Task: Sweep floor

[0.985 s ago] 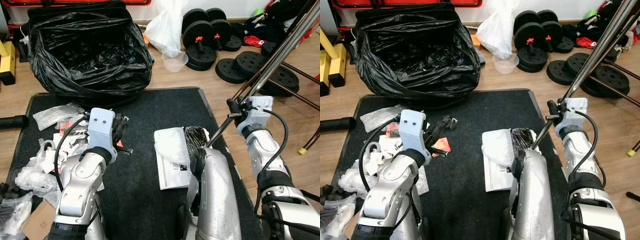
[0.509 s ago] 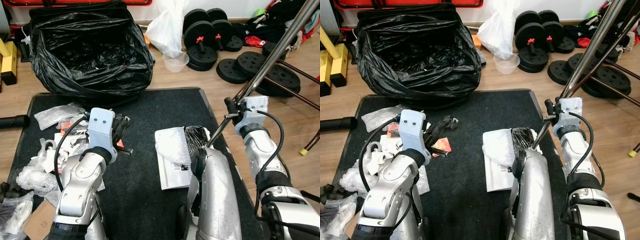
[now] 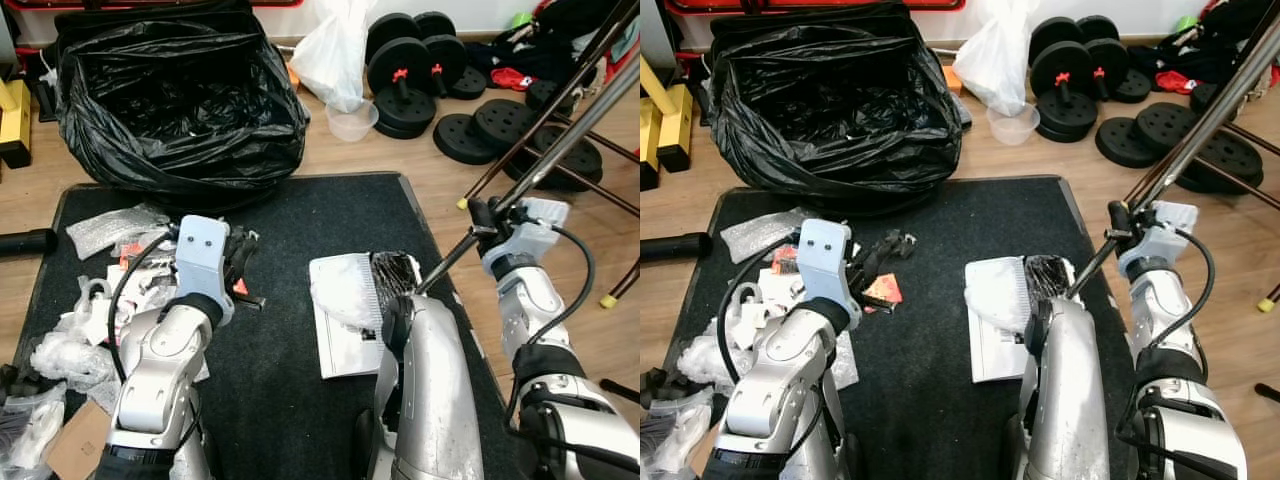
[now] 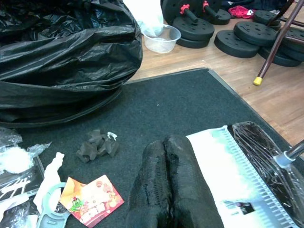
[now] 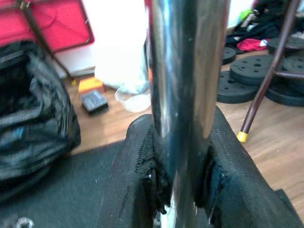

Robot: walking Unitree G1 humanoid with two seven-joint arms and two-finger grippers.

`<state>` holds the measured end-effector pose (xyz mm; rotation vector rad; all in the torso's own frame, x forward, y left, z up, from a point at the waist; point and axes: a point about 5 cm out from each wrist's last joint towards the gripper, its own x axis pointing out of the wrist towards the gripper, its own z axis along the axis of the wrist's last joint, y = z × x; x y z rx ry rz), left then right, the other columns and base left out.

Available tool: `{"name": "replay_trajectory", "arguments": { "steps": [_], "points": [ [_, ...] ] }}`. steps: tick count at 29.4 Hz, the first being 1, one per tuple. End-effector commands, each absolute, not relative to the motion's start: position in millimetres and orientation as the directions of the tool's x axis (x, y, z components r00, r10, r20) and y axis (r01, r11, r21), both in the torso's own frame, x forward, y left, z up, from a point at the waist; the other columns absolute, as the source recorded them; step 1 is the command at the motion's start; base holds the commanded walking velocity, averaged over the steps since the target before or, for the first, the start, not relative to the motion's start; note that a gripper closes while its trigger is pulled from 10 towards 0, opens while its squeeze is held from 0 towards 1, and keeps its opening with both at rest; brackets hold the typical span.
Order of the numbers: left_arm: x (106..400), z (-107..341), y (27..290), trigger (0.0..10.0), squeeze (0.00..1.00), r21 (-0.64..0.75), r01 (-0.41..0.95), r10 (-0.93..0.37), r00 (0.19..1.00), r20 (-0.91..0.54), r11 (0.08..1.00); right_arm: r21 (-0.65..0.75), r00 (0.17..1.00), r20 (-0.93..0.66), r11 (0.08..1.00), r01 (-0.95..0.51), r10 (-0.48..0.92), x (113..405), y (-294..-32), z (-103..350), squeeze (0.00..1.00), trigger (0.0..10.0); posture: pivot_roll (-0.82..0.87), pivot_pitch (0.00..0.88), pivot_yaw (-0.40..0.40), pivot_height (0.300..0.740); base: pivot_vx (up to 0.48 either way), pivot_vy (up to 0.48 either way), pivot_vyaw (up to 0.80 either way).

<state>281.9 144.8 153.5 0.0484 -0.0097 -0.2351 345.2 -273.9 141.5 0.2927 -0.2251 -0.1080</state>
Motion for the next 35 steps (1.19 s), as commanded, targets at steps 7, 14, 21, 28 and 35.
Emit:
{"name": "replay_trajectory", "arguments": {
  "steps": [7,14,21,28,35],
  "points": [
    [280.3,152.9,141.9,10.0,0.0,0.054,0.259,-0.259,0.966,-0.003,0.964,0.533,0.937,0.255,0.843,0.07,-0.239,341.2,-289.2,145.1,0.0,10.0,-0.1,0.214,-0.101,0.3,0.0,0.0,0.0],
    [280.8,152.6,142.4,10.0,0.0,0.056,0.26,-0.261,0.965,-0.005,0.964,0.606,0.91,0.302,0.794,0.046,-0.283,341.8,-300.2,158.8,0.0,10.0,-0.1,0.212,-0.097,0.3,0.0,0.0,0.0],
    [281.7,152.4,142.5,10.0,0.0,0.059,0.263,-0.263,0.965,-0.006,0.963,0.574,0.884,0.376,0.819,0.015,-0.279,350.3,-299.9,191.8,0.0,10.0,-0.1,0.199,-0.095,0.3,0.0,0.0,0.0],
    [281.8,152.0,141.9,10.0,0.0,0.059,0.264,-0.264,0.965,-0.005,0.963,0.608,0.853,0.438,0.792,-0.048,-0.284,351.9,-300.8,210.0,0.0,10.0,-0.1,0.192,-0.097,0.315,0.0,0.0,0.0],
    [283.8,152.4,139.8,10.0,0.0,0.062,0.264,-0.264,0.964,0.002,0.963,0.602,0.83,0.487,0.793,-0.095,-0.27,355.3,-299.1,230.4,0.0,10.0,-0.1,0.171,-0.1,0.335,0.0,0.0,0.0]
  ]
}}
